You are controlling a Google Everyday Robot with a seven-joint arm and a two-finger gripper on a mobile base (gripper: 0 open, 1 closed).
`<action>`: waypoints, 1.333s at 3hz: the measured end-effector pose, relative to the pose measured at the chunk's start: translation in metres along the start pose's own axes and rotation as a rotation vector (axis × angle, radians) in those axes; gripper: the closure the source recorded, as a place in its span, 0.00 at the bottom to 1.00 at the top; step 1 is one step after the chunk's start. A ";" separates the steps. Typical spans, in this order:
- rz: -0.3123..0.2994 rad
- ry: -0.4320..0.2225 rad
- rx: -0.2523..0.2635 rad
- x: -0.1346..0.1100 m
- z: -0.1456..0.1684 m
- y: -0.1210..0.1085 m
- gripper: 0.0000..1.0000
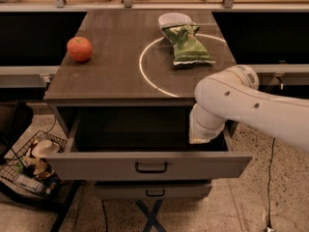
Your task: Open top drawer
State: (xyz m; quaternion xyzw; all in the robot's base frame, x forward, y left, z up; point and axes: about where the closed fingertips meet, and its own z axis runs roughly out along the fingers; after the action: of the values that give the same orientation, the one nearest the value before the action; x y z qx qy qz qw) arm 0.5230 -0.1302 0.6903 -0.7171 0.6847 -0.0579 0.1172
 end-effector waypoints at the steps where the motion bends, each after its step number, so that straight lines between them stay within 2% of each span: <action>1: 0.039 -0.010 -0.101 0.008 0.017 0.049 1.00; 3: 0.040 -0.011 -0.103 0.008 0.007 0.047 1.00; 4: 0.049 -0.026 -0.163 0.006 0.008 0.078 1.00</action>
Offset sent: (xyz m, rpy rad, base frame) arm -0.1050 -0.0167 -0.0730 0.0669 0.2625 -0.0799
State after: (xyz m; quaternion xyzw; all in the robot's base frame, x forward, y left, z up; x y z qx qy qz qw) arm 0.4495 -0.1385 0.6626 -0.7079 0.7029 0.0102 0.0684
